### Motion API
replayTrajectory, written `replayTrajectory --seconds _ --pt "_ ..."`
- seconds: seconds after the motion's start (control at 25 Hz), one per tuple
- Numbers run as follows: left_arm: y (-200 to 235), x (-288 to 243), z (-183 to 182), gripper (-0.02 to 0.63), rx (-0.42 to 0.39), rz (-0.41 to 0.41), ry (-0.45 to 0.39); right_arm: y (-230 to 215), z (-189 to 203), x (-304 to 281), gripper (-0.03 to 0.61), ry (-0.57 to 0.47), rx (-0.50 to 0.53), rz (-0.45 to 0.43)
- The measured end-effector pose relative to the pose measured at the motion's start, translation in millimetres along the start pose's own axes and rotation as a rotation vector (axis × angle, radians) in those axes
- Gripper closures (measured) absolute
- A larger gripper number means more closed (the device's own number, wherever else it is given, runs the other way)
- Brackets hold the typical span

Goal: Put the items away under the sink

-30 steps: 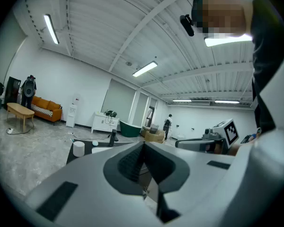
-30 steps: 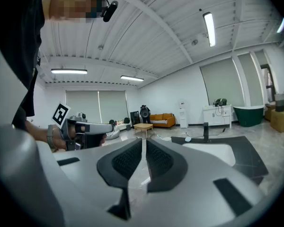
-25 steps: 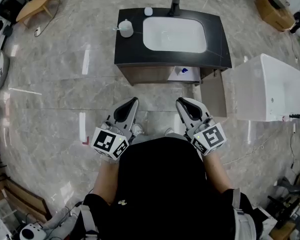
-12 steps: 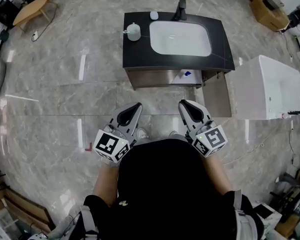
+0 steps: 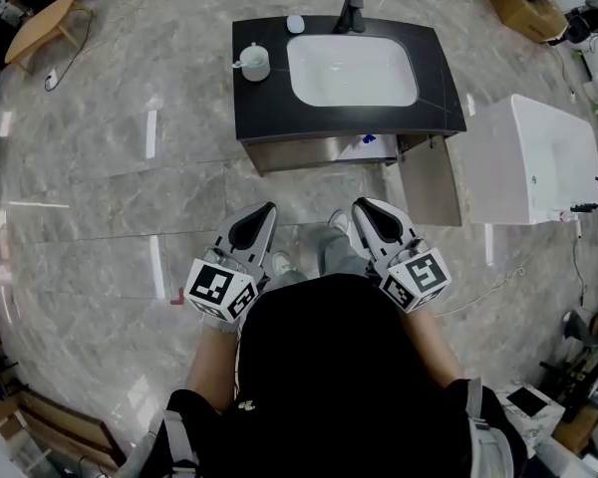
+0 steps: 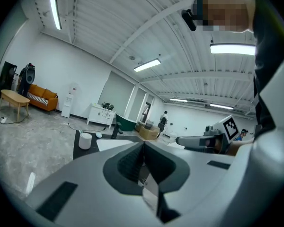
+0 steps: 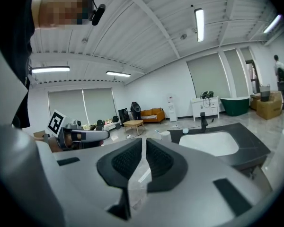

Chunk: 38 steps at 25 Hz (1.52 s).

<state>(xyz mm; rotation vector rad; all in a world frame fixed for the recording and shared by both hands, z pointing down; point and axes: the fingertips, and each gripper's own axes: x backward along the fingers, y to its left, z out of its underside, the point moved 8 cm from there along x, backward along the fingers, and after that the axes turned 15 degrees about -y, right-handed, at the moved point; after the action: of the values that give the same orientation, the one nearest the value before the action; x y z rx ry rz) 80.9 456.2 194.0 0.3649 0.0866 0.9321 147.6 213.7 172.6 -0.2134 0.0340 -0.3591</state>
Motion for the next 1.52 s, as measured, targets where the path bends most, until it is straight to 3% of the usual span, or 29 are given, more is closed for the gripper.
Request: replayTrajectory --seconds 0.48,0.92,1.28,1.52 --pt "8 -109 4 0.591 0.025 -0.137 -0.001 -120 -23 -45 0.532 -0.010 -0.034 -0.085" --pt "-7 -200 15 0.591 0.005 -0.272 -0.003 -232 -38 -49 0.532 -0.021 -0.073 -0.131" --pt "14 -214 21 0.591 -0.002 -0.375 0.020 -252 -44 -87 0.531 -0.017 -0.064 -0.212" --pt "53 -215 22 0.591 0.010 -0.364 0.045 -241 -43 -127 0.531 -0.002 -0.048 -0.231"
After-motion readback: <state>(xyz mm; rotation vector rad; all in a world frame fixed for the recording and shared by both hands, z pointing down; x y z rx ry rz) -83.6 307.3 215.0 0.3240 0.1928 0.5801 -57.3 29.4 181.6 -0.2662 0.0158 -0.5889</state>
